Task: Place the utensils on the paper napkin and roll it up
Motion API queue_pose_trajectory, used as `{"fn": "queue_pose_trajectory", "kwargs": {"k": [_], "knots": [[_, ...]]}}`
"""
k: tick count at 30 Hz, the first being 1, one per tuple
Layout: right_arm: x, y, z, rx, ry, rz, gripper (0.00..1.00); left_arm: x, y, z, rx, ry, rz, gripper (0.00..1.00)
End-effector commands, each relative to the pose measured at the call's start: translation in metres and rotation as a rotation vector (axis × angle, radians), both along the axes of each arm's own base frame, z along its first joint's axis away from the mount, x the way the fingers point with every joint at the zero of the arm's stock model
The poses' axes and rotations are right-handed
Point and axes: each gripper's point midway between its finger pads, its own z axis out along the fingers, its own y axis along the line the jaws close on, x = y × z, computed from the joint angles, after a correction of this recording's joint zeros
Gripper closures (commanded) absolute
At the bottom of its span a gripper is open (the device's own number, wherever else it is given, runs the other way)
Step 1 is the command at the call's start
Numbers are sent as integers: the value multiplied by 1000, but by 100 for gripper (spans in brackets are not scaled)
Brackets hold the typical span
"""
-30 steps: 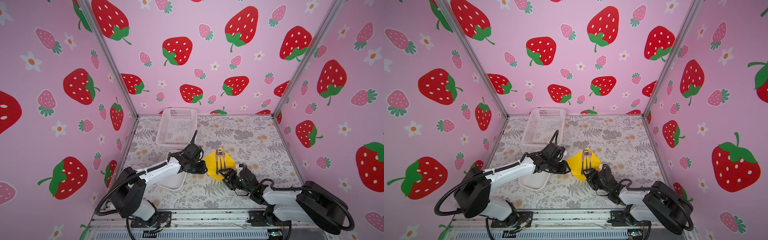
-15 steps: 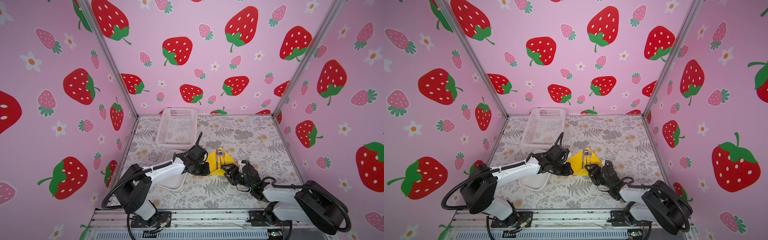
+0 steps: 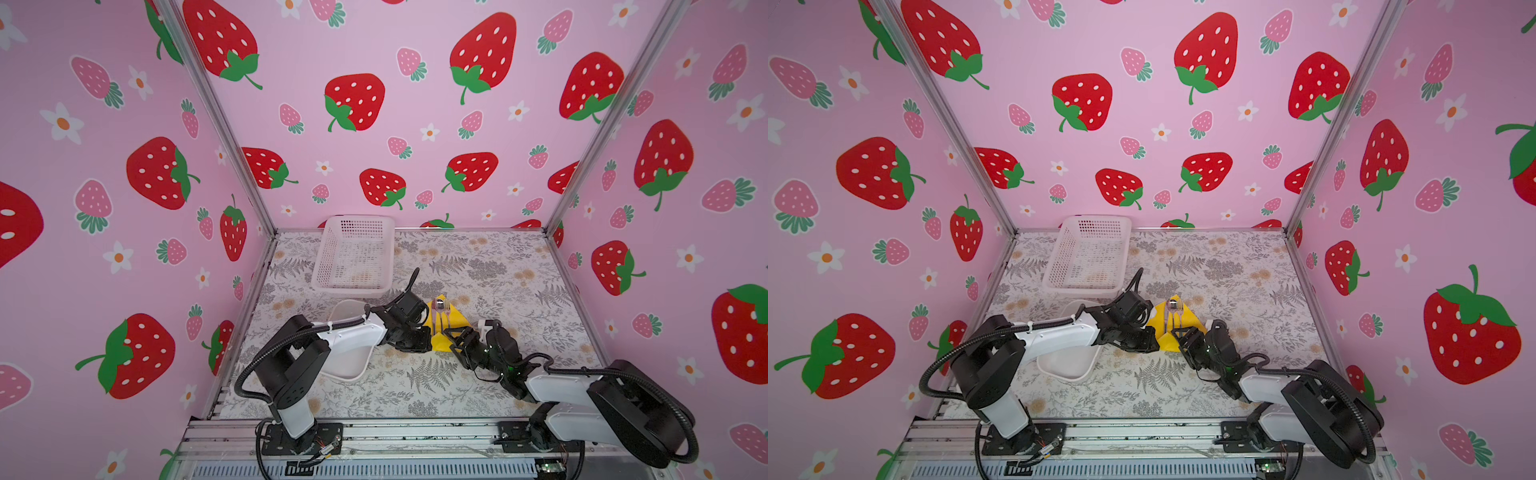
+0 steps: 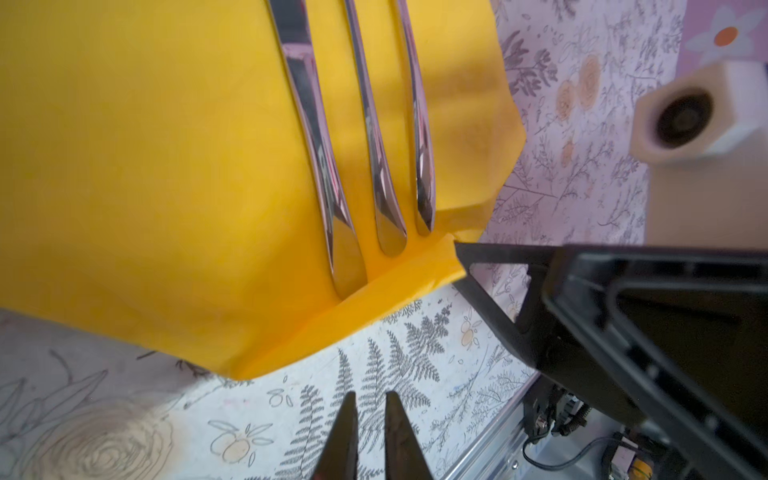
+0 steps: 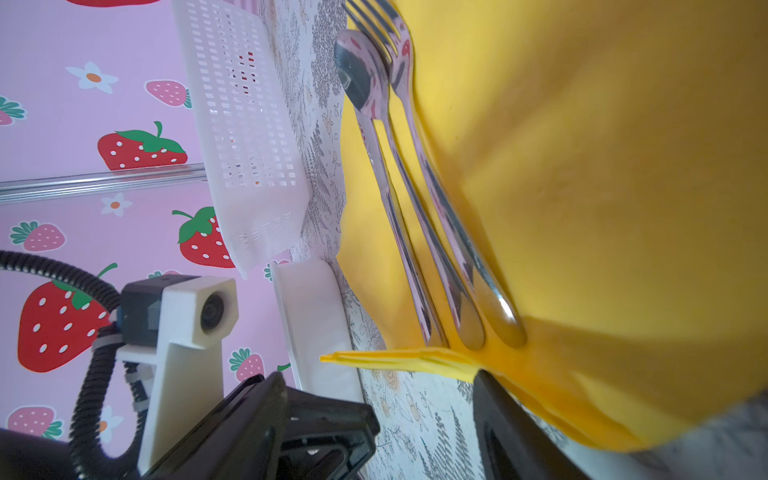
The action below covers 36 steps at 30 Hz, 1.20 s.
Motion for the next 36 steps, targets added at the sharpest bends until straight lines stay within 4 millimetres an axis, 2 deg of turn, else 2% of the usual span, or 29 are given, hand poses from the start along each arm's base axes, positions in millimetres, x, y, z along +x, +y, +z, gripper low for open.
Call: {"fn": "queue_pose_trajectory", "kwargs": {"k": [1,6,9,13,17,25,26,28,30,36], "knots": [[-1,-9,-3,-11,7,-29,28,21,-14,6,-6,-44,40,84],[-5,-20,-4,-75,-7,-37,30,29,-15,-14,51,-18,65,85],[-8,-25,-2,-134,-45,-7,40,29,-15,-23,65,-2,66,85],[-13,-27,-1,-240,-83,68,53,30,-15,-24,70,-9,62,85],[-16,-19,0,-275,-108,149,61,31,-18,-21,59,-24,46,84],[-8,12,2,-290,-119,288,72,30,-24,-17,23,-27,14,84],[-6,14,0,-296,-115,294,72,30,-25,-15,18,-29,9,83],[-4,15,-9,-321,-88,299,81,30,-26,-12,10,-34,4,83],[-4,16,-18,-334,-55,305,84,29,-26,-7,3,-44,-1,83],[-9,6,-42,-380,26,283,85,26,-16,8,9,-87,-3,82]]}}
